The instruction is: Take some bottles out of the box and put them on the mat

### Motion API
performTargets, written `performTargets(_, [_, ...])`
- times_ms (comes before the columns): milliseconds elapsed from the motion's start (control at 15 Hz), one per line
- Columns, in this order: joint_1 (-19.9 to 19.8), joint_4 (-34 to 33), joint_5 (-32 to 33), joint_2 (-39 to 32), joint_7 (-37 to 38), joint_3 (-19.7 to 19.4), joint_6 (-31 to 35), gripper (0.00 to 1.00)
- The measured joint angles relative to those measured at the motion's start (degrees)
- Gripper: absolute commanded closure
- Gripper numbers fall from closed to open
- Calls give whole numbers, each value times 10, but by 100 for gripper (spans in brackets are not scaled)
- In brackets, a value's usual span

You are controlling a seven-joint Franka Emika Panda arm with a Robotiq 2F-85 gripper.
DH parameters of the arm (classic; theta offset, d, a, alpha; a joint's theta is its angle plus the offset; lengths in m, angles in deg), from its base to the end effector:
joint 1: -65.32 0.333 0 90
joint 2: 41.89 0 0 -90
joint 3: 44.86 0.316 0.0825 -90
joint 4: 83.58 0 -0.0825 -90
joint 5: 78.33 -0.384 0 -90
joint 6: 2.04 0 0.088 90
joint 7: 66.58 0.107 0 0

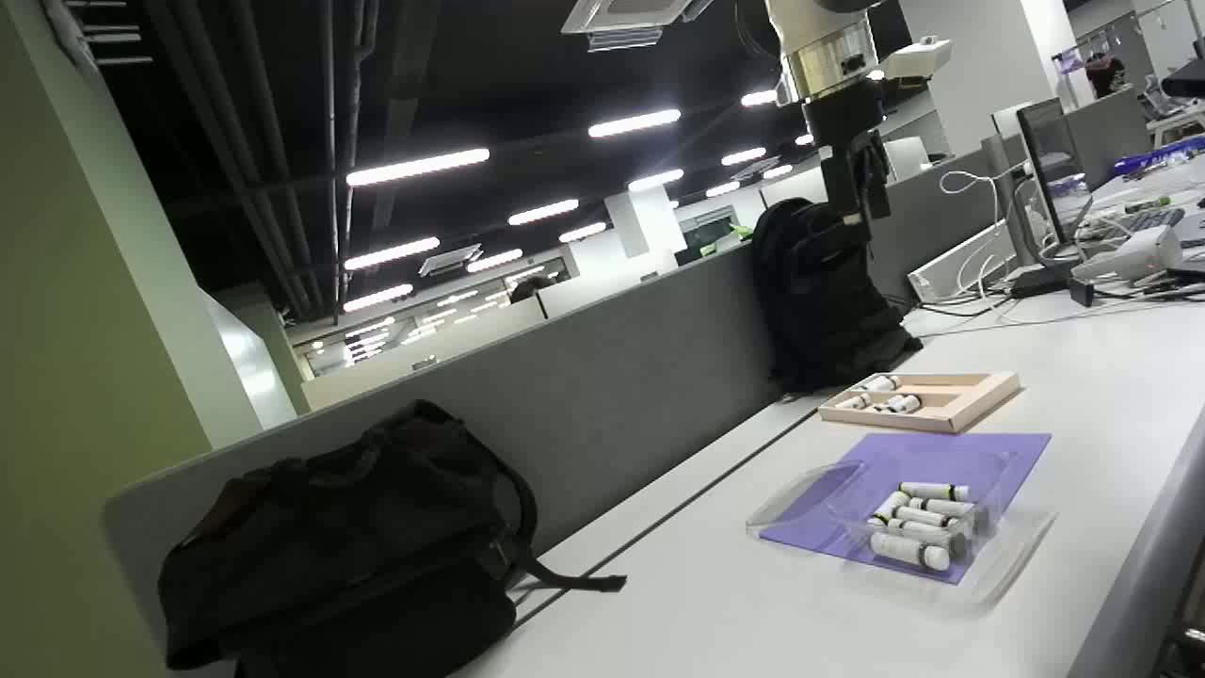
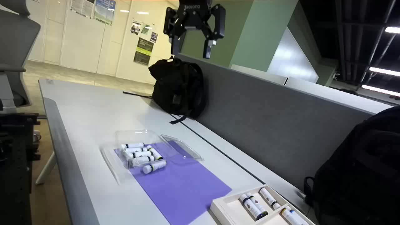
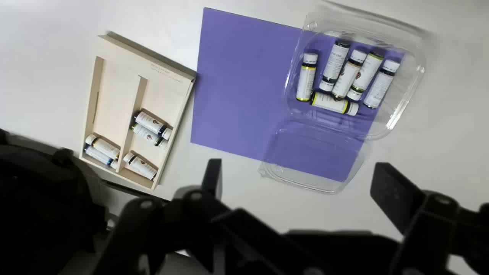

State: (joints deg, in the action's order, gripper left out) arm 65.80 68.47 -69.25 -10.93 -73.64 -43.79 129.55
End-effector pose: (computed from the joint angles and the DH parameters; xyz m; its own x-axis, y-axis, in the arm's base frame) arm 0.3857 0.0069 0.4298 0.9557 0.2502 0.1549 0.2247 -0.9604 0.1649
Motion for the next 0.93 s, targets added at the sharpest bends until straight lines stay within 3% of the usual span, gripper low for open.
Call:
performTargets(733, [0, 0, -1, -1, 0, 0, 0, 0])
performTargets(933, [10, -6, -28, -19, -17, -6, 0, 0])
